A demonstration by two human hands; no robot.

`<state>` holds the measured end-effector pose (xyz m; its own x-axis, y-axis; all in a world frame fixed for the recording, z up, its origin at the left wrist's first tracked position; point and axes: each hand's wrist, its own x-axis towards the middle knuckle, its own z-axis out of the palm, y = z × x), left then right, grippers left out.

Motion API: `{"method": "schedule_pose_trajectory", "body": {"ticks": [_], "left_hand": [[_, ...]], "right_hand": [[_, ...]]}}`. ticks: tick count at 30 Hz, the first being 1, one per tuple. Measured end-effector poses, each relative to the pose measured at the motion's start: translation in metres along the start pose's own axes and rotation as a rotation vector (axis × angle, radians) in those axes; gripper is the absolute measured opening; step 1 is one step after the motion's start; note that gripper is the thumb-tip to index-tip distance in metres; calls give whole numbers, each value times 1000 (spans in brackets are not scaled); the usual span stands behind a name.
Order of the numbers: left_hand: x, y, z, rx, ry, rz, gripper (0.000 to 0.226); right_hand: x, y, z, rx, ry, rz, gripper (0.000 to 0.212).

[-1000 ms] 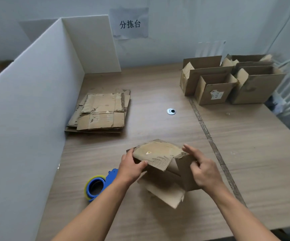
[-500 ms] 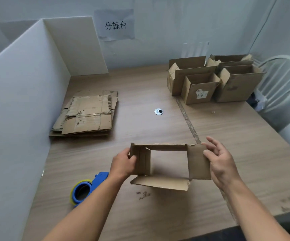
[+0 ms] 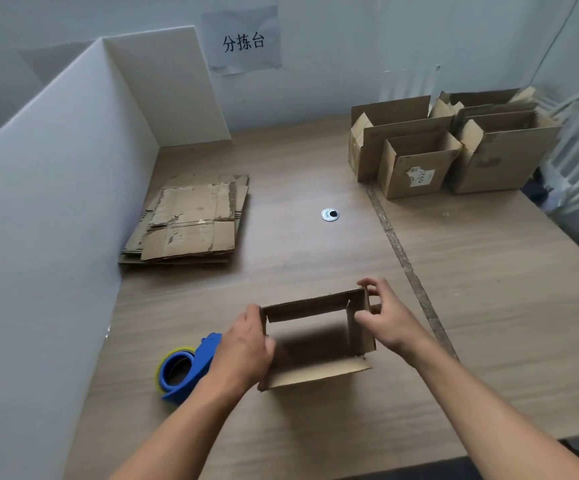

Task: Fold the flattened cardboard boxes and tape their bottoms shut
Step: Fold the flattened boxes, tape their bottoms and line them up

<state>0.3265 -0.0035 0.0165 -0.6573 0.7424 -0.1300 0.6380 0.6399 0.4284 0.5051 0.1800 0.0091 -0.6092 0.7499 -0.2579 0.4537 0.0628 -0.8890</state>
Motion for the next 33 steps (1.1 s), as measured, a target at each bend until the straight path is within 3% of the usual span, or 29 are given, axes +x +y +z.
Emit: {"method": "schedule_pose_trajectory", "body": {"ticks": [3, 7, 9, 12, 16, 19, 21, 24, 26, 30, 33], "left_hand": [[1, -1, 2, -62, 43, 8, 17], [-8, -4, 1, -180, 114, 22, 32], [-12, -6, 2, -246, 73, 26, 46], [-9, -13, 9, -134, -82, 38, 43], [3, -24, 8, -231, -79, -13, 42], [2, -36, -5, -234, -312, 38, 75], [0, -45, -9, -64, -446, 129, 91], [0, -50, -4, 156, -448, 228, 96], [4, -47, 0, 167, -444, 246, 96], [6, -46, -3, 257, -512, 317, 122], [6, -51, -5, 111, -381, 297, 106]], "right_hand": [[19, -12, 2, -203, 104, -61, 17], [38, -24, 8, -229, 149, -2, 26], [42, -24, 18, -272, 165, -1, 34], [41, -20, 36, -248, 85, -9, 37], [39, 2, 44, -410, -102, -62, 21], [35, 12, 38, -373, -183, -3, 36], [34, 13, 37, -378, -199, -9, 46], [33, 16, 37, -309, -168, 53, 56], [33, 20, 40, -307, -122, 89, 60], [36, 23, 50, -364, -59, 117, 75], [40, 22, 49, -296, -89, 136, 90]]}}
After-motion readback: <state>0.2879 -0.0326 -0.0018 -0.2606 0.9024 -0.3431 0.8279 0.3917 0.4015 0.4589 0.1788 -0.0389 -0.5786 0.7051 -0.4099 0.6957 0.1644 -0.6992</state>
